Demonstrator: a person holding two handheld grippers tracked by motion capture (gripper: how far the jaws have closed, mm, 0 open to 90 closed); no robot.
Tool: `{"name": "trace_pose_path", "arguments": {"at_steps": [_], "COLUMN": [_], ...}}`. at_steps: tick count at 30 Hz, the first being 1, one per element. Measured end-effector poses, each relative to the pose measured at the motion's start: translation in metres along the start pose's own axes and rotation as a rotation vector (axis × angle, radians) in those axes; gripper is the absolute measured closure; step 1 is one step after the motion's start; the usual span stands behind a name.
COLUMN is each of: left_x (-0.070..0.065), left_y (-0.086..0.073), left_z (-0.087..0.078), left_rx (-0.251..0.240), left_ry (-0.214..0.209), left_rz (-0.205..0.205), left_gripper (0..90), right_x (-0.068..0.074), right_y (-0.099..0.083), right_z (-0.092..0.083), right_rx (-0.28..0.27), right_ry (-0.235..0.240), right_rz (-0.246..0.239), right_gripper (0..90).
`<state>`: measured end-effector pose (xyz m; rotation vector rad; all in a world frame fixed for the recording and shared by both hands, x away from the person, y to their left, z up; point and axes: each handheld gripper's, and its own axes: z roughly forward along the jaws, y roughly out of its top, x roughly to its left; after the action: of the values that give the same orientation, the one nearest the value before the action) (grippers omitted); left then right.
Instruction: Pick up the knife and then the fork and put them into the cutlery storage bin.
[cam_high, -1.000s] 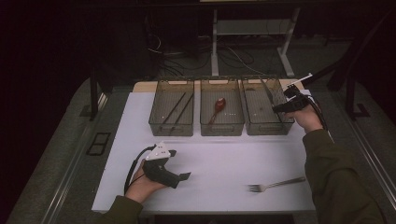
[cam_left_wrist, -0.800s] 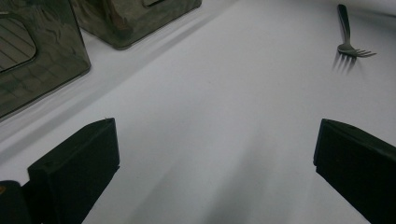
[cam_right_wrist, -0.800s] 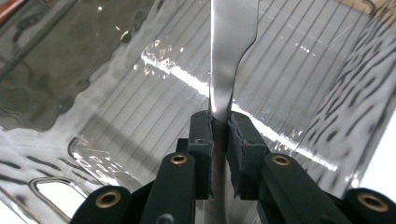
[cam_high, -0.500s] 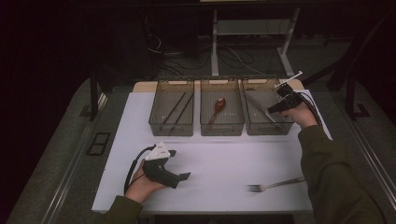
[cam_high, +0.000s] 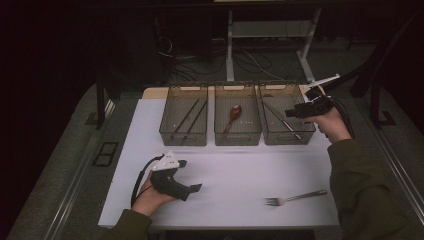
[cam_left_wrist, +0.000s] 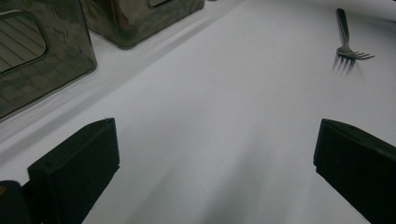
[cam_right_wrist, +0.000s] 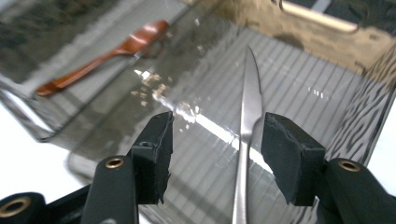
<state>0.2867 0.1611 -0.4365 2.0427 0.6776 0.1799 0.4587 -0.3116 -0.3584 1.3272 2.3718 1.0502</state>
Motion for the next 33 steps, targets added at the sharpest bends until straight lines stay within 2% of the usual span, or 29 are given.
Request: {"name": "trace_pose_path", "arguments": {"at_steps": [7,10,16,20,23,26,28,33], "left_x": [-0.001,-0.001,-0.001,-0.001,-0.001,-0.001,-0.001,-0.002], "left_y": [0.0,0.0,0.0,0.0,0.0,0.0,0.0,0.0], "left_z": [0.001,0.0,0.001,0.001,0.001,0.001,0.002,0.002], "left_rx": [0.004,0.004,0.005,0.006,0.008,0.007,0.008,0.007], "left_ry": [-0.002,-0.002,-0.001,0.0,-0.001,-0.001,-0.001,0.001], "left_rz": [0.004,0.004,0.005,0.002,0.005,0.004,0.003,0.005], "left_gripper": [0.0,0.0,0.0,0.0,0.0,0.0,0.0,0.0], "right_x": [0.023,0.032,0.048,0.057,0.065,0.071,0.076,0.088], "right_y": [-0.014,-0.024,-0.047,-0.064,-0.074,-0.085,-0.093,-0.11], "right_z": [-0.026,-0.032,-0.04,-0.042,-0.044,-0.045,-0.044,-0.042], "right_rx": [-0.085,-0.089,-0.099,-0.09,-0.081,-0.069,-0.055,-0.03], "right_ry": [0.063,0.089,0.144,0.161,0.189,0.229,0.248,0.285], "right_rz": [-0.059,-0.091,-0.124,-0.155,-0.199,-0.217,-0.23,-0.25], "right_gripper": [46.8,50.7,57.7,70.0,78.6,85.4,88.5,88.8]}}
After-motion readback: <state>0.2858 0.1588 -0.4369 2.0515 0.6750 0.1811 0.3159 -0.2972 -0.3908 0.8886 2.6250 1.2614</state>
